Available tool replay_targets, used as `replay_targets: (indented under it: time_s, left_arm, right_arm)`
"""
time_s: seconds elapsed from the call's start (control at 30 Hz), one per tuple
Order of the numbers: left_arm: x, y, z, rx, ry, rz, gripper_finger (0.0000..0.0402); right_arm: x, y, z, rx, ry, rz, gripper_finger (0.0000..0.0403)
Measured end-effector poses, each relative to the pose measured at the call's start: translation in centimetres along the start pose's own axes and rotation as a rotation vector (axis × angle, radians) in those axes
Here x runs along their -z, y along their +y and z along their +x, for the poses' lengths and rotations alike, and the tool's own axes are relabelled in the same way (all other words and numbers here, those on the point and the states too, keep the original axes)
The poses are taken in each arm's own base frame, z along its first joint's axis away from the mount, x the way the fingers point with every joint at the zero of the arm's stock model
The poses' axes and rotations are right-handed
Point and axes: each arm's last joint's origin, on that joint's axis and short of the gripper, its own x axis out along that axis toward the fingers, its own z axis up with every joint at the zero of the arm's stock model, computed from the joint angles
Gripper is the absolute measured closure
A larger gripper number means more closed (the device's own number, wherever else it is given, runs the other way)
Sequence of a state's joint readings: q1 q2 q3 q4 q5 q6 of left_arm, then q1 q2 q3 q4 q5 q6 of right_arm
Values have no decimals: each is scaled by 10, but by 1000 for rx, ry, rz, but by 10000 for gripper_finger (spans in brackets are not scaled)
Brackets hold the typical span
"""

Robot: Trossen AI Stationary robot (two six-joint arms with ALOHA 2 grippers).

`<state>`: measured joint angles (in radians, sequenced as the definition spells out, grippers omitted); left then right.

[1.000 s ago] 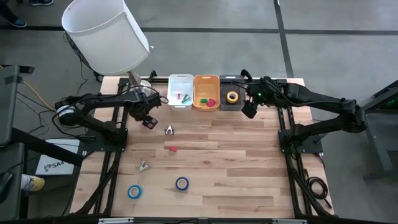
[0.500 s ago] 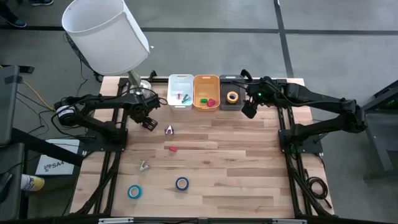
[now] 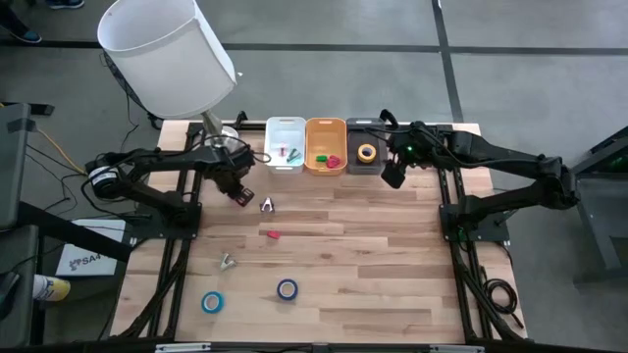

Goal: Pick and place Stapler, Stapler remover, tape
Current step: Put the pink tape into the black bin

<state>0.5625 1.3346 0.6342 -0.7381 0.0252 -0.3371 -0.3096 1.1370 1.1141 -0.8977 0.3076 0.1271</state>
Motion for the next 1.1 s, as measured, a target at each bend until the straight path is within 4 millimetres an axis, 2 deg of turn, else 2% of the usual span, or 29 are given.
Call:
replay_targets:
  time_s: [0.13,0.33,0.5,0.67,0.87,1.1]
  left_arm:
    - [-10,-5,-18,71,-135,59,366]
    - [-24,-28,-60,242,-528,197,366]
    - [-30,-53,-96,354,-904,335,366]
    - [-31,-75,-121,402,-1201,454,366]
    - [-28,-88,-135,404,-1369,480,366]
    - [-25,-93,-150,468,-1514,516,366]
  right_arm:
    - [-3,2,0,-54,-25,-15,132]
    - [-11,7,-1,-204,-102,-31,132]
    - [-27,15,-6,-377,-266,-64,132]
    - [-42,23,-15,-451,-448,-84,132]
    - [-54,34,-20,-491,-597,-107,132]
    - [-70,63,-4,-570,-700,-158,132]
